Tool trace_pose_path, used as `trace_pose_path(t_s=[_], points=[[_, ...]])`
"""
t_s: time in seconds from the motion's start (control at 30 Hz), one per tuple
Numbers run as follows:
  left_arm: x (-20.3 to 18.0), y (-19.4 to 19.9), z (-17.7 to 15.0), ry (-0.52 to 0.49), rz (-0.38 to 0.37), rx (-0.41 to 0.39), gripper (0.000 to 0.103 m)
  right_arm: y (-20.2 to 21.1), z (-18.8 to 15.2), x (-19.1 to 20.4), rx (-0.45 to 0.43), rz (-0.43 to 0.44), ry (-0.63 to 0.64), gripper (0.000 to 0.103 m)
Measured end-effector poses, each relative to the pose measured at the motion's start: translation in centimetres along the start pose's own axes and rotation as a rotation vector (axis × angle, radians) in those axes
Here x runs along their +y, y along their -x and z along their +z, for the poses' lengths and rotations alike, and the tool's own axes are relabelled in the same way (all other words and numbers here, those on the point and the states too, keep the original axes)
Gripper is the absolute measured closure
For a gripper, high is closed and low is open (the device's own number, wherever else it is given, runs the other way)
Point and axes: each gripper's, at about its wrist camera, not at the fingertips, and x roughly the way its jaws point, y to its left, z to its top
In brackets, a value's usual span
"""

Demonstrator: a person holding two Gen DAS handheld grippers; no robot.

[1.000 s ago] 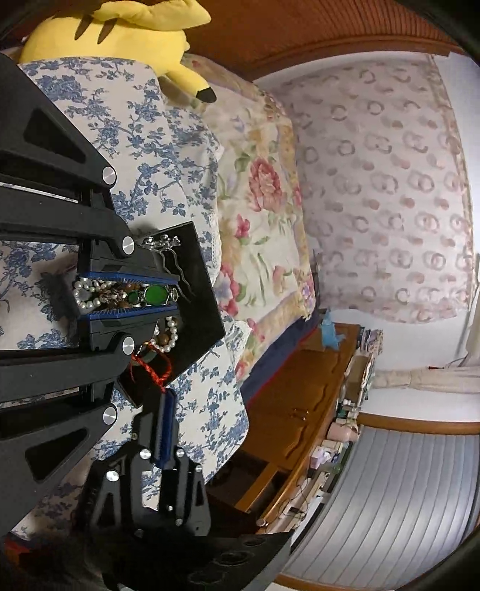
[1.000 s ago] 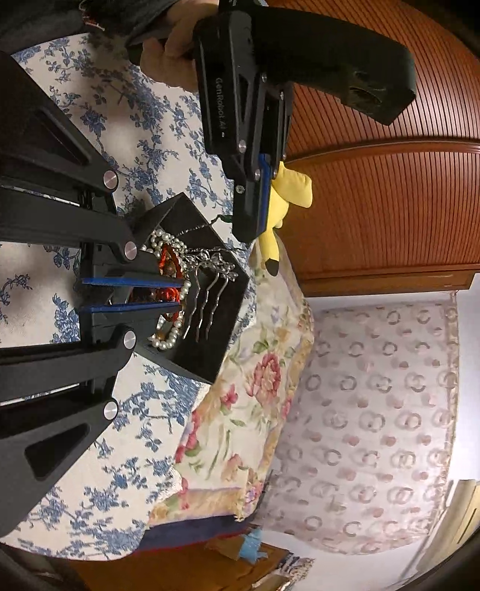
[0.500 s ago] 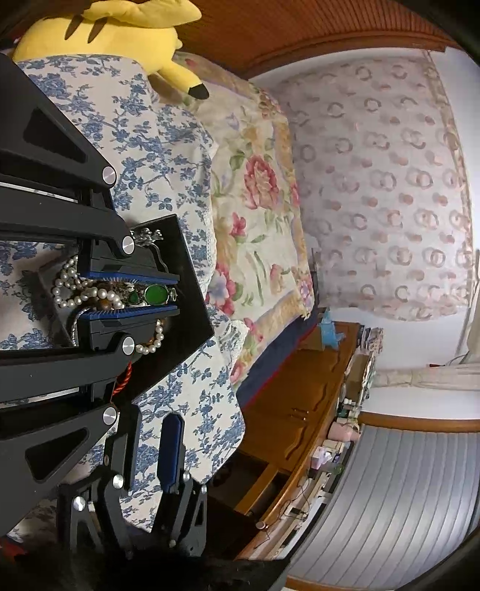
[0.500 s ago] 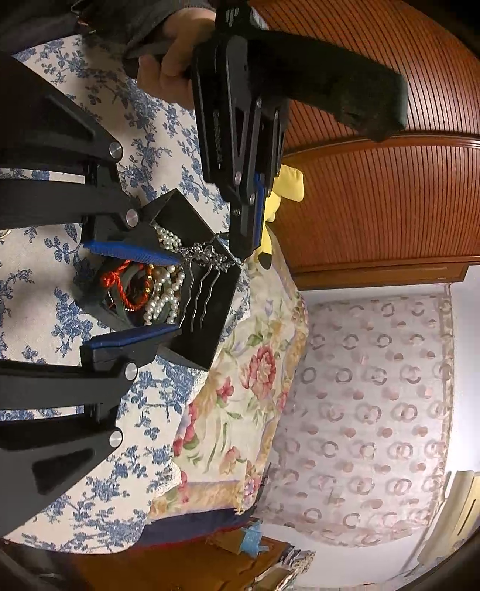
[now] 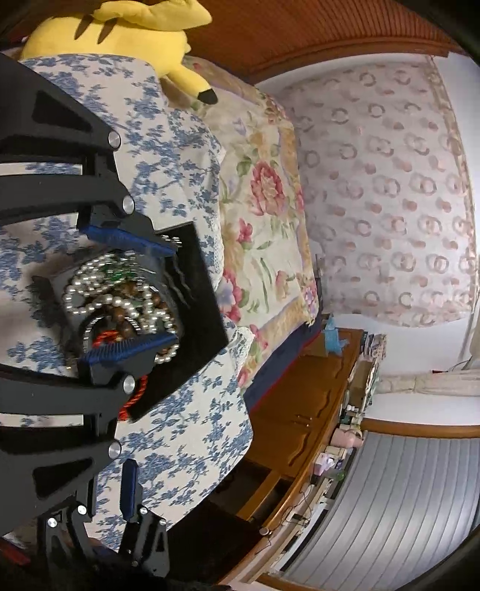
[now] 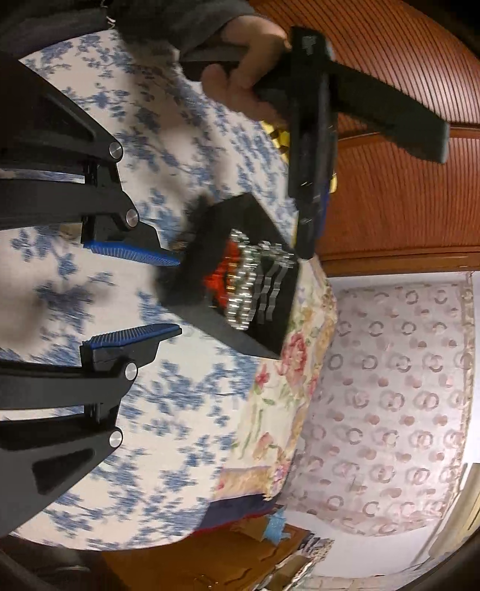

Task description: Organize jewelry

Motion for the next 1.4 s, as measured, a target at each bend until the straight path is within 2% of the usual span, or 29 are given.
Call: trace_pose_path(t_s=[0.27,0.47,0.67,0.77,0.83,0.9,1.1,1.2,1.23,1.4], points=[[-0.7,2.0,-4.3,0.005,-0.019,0.036,0.047,-0.5,-3.3,2.3,0.074,0.042,-0.001,0.068],[-1.3,2.6,-7.1,-0.006,-0.03,0.078,0.045,-0.7,-4.1,3.4,0.11,0.07,0.016,0.068],[-1.7,2.2,-9.2,-0.011,-0.035,0.122,0.045,-1.3,-3.9,5.2,0.145,0.039,0.104,0.068],[-1.8,2.2,-9.6,-0.008,-0.038,0.131,0.045,-1.1,-3.7,5.2,0.13,0.021,0.109,0.068],[-1.9,2.1,-9.8,-0.005,-0.04,0.134,0.045,-0.7,-3.6,5.2,0.125,0.043,0.099,0.081],[-1.9,2.1,-10.0,-0.003,-0.042,0.137,0.045,-0.5,-3.6,5.2,0.132,0.056,0.1,0.085],[-2.1,1.7,-10.2,-0.005,-0.048,0.146,0.045,-1.5,-4.2,5.4,0.177,0.039,0.107,0.089],[-2.2,1.6,-10.1,-0.009,-0.049,0.148,0.045,-1.6,-4.2,5.6,0.173,0.023,0.13,0.09],[-2.3,1.6,-10.1,-0.01,-0.049,0.149,0.045,-1.7,-4.2,5.6,0.172,0.02,0.132,0.095],[-2.7,0.8,-9.9,-0.007,-0.055,0.169,0.045,-1.3,-4.2,5.1,0.159,0.009,0.141,0.097]])
